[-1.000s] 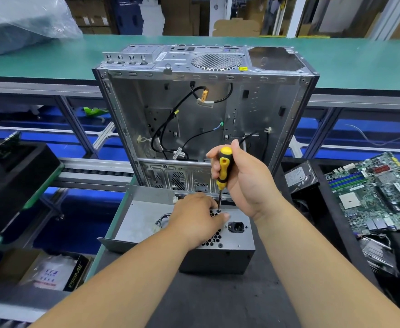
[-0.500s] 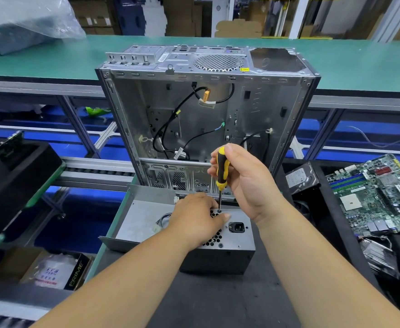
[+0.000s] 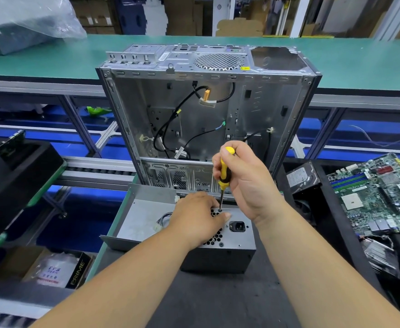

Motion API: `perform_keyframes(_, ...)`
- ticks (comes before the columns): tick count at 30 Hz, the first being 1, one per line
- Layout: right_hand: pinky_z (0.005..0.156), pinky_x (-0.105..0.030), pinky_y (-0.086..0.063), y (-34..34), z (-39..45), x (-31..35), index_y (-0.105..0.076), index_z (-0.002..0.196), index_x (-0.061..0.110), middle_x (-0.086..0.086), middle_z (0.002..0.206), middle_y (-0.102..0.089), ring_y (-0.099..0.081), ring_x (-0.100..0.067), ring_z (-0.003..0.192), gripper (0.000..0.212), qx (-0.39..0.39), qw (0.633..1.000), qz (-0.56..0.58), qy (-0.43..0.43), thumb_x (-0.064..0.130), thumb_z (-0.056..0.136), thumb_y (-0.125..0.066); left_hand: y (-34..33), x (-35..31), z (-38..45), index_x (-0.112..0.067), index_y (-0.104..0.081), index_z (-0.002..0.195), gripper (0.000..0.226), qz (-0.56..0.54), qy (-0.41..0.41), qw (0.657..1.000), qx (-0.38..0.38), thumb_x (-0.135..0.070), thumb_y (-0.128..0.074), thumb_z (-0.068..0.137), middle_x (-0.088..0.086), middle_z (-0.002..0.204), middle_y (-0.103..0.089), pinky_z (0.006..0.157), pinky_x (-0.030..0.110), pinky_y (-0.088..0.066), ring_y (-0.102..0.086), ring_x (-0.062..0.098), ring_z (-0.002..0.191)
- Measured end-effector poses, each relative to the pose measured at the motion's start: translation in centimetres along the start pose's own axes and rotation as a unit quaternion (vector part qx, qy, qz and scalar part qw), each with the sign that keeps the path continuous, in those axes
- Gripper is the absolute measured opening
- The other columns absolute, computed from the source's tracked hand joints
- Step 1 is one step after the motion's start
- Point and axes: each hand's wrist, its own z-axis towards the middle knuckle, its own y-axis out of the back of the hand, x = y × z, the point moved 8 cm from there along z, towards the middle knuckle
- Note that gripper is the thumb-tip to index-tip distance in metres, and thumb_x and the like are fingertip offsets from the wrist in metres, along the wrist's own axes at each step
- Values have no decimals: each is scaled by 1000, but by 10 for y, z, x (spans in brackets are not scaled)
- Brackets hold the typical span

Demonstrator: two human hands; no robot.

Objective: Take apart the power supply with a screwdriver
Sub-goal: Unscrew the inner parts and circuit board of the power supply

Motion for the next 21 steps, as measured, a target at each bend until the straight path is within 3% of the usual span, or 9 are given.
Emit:
perform_keyframes(2,76,-28,-49,3,1,0,-53,98,10,0,85,-61,-57,-13,75,13,-8,1000,-22,9,24,98,-54,0,0,0,-24,-64,102,39,3,1,1000,-2,-60,-53,90,-11,94,-44,89,33,-38,-50,18,108)
perform_keyframes(7,89,-36,-46,6,1,-2,-72,96,15,1,91,-66,-59,-17,88,28,-6,1000,-19,-2,32,92,-51,0,0,0,-25,-64,104,38,-3,-2,1000,-4,-59,-54,90,-12,94,-45,88,32,-37,-50,16,107)
perform_keyframes(12,80,-27,-47,-1,0,-2,-70,110,9,-2,82,-58,-52,-13,79,39,20,999,25,8,29,106,-37,1,0,-1,-25,-64,104,38,-6,-4,1000,-8,-59,-55,89,-13,93,-45,87,32,-37,-50,16,105)
perform_keyframes(15,74,-25,-45,-2,1,-4,-65,109,13,0,79,-57,-52,-13,73,33,13,999,39,-7,38,97,-47,1,1,0,-25,-64,104,39,-9,-2,1000,-9,-59,-54,89,-13,94,-45,89,32,-38,-50,15,107)
perform_keyframes(21,80,-31,-46,2,2,-3,-52,98,17,-1,84,-59,-55,-15,75,16,4,1000,1,13,22,87,-62,0,1,0,-24,-65,110,43,-11,-3,1000,-11,-60,-55,90,-13,98,-46,94,32,-39,-50,16,111)
